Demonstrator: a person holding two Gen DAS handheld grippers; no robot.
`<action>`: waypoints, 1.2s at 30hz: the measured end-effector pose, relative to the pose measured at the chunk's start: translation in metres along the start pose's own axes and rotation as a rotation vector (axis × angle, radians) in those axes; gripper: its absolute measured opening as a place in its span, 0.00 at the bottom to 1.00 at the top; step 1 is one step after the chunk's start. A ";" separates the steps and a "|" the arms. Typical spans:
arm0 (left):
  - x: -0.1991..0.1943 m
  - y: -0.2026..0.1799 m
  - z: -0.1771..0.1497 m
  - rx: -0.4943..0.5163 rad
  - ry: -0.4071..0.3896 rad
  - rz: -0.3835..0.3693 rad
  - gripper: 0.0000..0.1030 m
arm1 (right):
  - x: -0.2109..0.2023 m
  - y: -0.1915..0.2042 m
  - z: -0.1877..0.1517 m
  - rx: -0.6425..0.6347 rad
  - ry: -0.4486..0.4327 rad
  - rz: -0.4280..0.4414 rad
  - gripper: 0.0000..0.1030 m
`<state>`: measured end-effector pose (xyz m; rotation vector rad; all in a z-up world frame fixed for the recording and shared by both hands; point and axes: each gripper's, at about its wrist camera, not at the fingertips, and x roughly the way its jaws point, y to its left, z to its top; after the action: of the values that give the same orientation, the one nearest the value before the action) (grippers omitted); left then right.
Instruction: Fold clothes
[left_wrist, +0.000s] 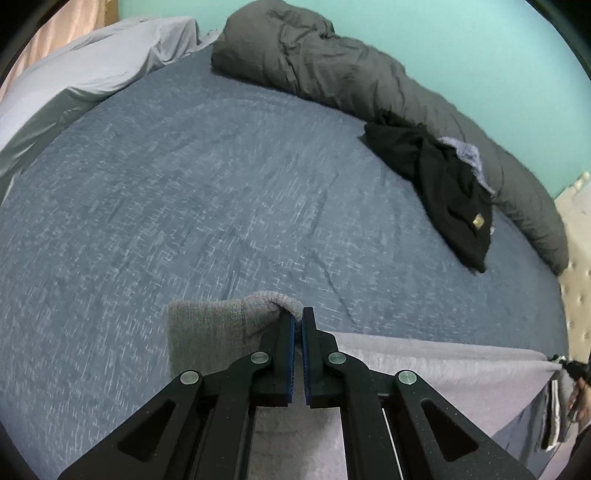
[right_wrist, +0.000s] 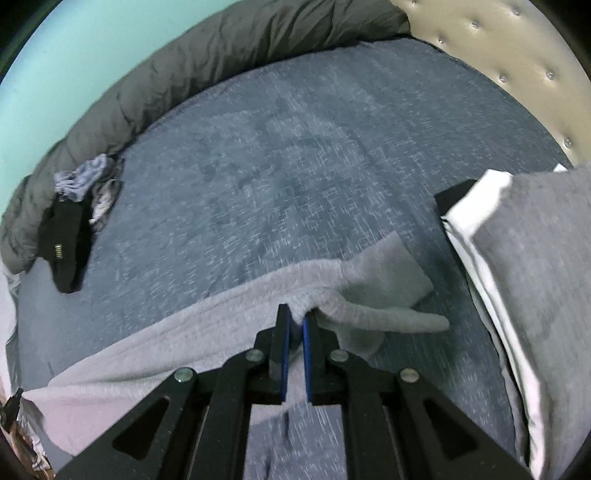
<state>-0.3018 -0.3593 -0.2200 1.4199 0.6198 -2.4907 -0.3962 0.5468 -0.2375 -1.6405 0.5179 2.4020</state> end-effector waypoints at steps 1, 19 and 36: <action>0.007 0.001 0.000 0.001 0.009 0.008 0.03 | 0.007 0.004 0.004 -0.003 0.006 -0.011 0.06; 0.013 -0.012 -0.025 -0.001 -0.145 0.098 0.51 | 0.021 -0.026 -0.003 0.011 -0.191 0.036 0.62; 0.009 -0.088 -0.147 0.036 -0.172 -0.079 0.54 | 0.056 -0.048 -0.061 0.147 -0.155 0.241 0.62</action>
<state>-0.2264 -0.2139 -0.2712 1.1977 0.6102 -2.6619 -0.3473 0.5652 -0.3179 -1.3879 0.8851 2.5597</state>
